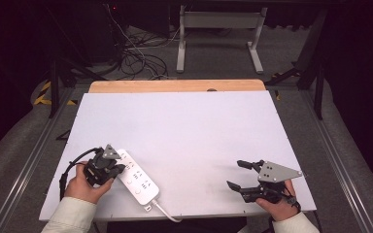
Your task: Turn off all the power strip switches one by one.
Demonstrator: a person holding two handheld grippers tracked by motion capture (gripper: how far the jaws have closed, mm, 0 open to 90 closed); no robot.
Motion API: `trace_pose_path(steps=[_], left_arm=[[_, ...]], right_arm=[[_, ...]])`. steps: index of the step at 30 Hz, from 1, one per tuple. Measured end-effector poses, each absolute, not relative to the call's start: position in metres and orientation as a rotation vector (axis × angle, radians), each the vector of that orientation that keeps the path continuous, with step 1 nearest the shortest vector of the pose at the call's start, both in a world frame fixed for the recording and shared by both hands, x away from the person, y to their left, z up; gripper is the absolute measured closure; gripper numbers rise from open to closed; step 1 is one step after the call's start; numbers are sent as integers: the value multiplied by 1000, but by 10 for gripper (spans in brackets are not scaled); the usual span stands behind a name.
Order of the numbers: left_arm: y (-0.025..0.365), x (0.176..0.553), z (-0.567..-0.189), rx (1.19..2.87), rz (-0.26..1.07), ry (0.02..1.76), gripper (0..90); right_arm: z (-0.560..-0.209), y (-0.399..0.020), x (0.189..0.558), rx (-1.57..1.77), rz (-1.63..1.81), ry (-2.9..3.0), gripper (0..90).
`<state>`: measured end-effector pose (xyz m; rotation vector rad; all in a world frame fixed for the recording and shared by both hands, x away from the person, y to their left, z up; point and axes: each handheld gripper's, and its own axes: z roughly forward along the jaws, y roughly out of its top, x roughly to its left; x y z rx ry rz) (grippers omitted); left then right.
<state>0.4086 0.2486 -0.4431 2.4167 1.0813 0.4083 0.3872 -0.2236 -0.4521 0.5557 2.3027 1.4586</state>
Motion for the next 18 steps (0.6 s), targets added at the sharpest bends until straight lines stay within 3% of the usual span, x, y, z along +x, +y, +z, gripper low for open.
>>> trace_pose_path(steps=[18], left_arm=[[247, 409, -445, 2398, 388, 1096, 900]], right_arm=[[-452, -223, 386, 555, 1459, 2301, 264]])
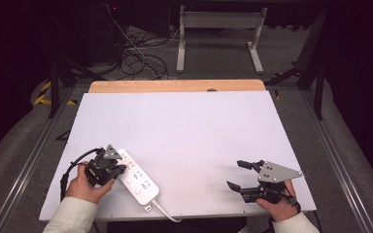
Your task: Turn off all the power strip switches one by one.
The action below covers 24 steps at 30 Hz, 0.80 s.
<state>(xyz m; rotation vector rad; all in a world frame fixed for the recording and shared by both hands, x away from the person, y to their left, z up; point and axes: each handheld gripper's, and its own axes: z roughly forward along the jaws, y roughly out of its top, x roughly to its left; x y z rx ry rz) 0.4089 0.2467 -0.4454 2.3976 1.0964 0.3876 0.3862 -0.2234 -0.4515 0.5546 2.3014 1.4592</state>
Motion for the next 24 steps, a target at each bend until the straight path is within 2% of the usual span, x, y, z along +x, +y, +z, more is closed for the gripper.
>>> trace_pose_path(steps=[4, 8, 11, 24], left_arm=[[244, 403, -440, 2391, 447, 1093, 900], [260, 401, -422, 2253, 457, 1090, 900], [268, 401, -417, 2217, 447, 1087, 900], [268, 409, -423, 2279, 495, 1101, 900]], right_arm=[[-451, -224, 386, 558, 1464, 2299, 263], [-452, -224, 387, 561, 1465, 2299, 263], [-452, -224, 388, 559, 1462, 2304, 263], [-453, -224, 388, 561, 1461, 2307, 263]])
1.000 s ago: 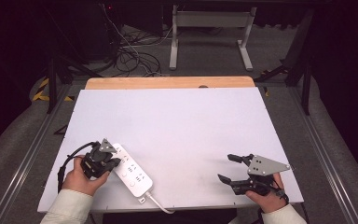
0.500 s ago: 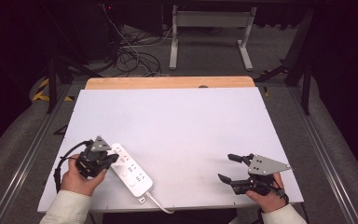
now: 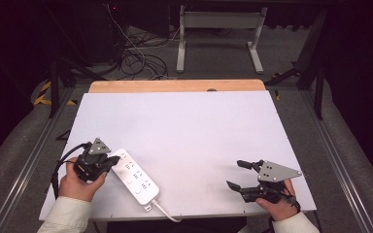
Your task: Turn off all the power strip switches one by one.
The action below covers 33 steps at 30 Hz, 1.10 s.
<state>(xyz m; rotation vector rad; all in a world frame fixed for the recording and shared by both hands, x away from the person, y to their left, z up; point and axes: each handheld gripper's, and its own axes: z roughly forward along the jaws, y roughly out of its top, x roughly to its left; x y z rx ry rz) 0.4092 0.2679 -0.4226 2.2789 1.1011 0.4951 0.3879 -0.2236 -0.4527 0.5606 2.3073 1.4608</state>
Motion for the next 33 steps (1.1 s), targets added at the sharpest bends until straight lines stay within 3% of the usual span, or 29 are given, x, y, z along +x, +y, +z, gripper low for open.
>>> trace_pose_path(steps=[33], left_arm=[[280, 428, -443, 2318, 452, 1159, 900]], right_arm=[[-453, -223, 388, 563, 1452, 2308, 263]])
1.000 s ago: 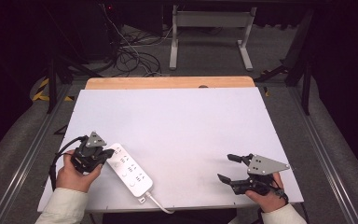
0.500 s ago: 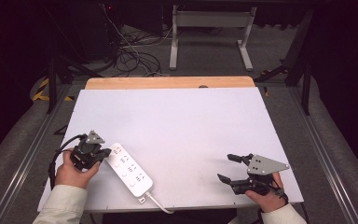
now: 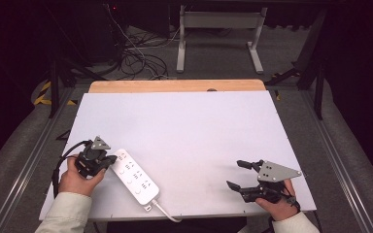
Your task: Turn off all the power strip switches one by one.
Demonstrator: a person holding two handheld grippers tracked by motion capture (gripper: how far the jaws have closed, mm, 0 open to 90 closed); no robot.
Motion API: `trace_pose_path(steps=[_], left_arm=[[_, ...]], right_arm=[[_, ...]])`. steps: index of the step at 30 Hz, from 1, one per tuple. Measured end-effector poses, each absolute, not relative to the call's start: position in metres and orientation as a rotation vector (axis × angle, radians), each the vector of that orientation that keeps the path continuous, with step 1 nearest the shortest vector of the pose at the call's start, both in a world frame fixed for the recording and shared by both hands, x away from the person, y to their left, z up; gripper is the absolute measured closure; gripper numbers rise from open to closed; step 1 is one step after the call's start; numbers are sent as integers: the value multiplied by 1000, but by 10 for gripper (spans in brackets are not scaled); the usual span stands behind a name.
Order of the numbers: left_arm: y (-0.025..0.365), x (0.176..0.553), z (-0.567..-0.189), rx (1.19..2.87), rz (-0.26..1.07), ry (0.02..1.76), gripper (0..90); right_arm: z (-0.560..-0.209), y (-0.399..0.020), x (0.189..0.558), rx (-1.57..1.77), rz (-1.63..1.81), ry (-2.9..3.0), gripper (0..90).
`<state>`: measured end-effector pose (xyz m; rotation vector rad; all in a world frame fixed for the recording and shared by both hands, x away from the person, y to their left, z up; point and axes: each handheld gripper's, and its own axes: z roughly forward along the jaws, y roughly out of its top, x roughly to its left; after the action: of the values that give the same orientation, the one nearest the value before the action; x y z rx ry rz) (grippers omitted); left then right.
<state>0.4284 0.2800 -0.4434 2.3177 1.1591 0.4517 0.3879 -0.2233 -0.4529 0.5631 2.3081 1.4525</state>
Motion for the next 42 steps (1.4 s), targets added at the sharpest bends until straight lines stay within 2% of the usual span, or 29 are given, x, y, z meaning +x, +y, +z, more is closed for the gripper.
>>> trace_pose_path(steps=[42], left_arm=[[277, 428, -448, 2298, 442, 1177, 900]], right_arm=[[-452, -224, 387, 566, 1457, 2307, 263]])
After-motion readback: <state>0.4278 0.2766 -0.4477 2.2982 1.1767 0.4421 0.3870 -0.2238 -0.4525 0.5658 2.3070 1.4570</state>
